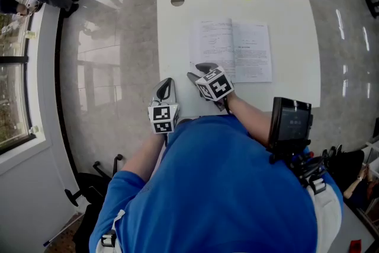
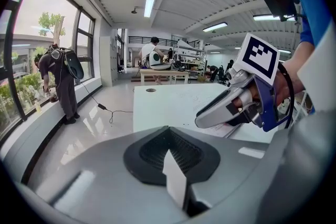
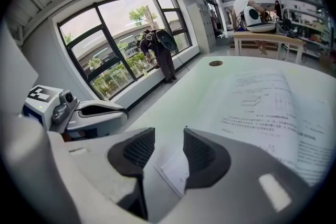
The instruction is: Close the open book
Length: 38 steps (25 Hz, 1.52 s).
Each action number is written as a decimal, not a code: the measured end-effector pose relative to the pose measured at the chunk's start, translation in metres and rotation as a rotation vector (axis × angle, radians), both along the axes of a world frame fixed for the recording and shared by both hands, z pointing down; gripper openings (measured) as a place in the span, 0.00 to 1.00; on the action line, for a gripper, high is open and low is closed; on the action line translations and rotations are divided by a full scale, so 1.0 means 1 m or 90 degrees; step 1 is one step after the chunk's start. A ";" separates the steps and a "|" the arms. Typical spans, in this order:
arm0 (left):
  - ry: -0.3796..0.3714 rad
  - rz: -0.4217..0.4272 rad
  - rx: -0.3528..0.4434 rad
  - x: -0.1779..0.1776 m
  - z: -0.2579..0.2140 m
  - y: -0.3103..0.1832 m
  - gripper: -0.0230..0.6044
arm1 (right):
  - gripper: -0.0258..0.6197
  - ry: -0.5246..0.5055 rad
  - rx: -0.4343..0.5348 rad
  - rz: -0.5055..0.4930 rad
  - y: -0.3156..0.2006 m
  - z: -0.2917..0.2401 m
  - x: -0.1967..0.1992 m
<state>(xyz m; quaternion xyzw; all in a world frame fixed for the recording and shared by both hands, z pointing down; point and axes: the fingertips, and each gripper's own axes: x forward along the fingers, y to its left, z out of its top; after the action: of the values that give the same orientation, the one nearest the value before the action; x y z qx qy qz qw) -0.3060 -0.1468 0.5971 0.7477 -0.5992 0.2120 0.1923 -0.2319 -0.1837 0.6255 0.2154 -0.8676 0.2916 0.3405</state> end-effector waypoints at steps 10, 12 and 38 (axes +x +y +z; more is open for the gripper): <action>-0.011 0.018 0.035 0.019 -0.013 0.001 0.05 | 0.28 -0.026 0.094 0.057 -0.004 -0.038 0.041; -0.025 0.033 0.053 0.026 -0.018 -0.006 0.05 | 0.28 -0.018 0.142 0.070 -0.011 -0.047 0.056; -0.027 0.083 0.262 0.273 -0.135 0.071 0.05 | 0.05 -0.022 0.498 0.150 0.100 -0.164 0.335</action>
<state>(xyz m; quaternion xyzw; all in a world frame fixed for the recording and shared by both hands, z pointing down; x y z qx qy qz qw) -0.0333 -0.0762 0.4619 0.8040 -0.5838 0.1126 0.0085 0.1032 -0.0841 0.4615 0.4215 -0.8880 -0.0194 0.1825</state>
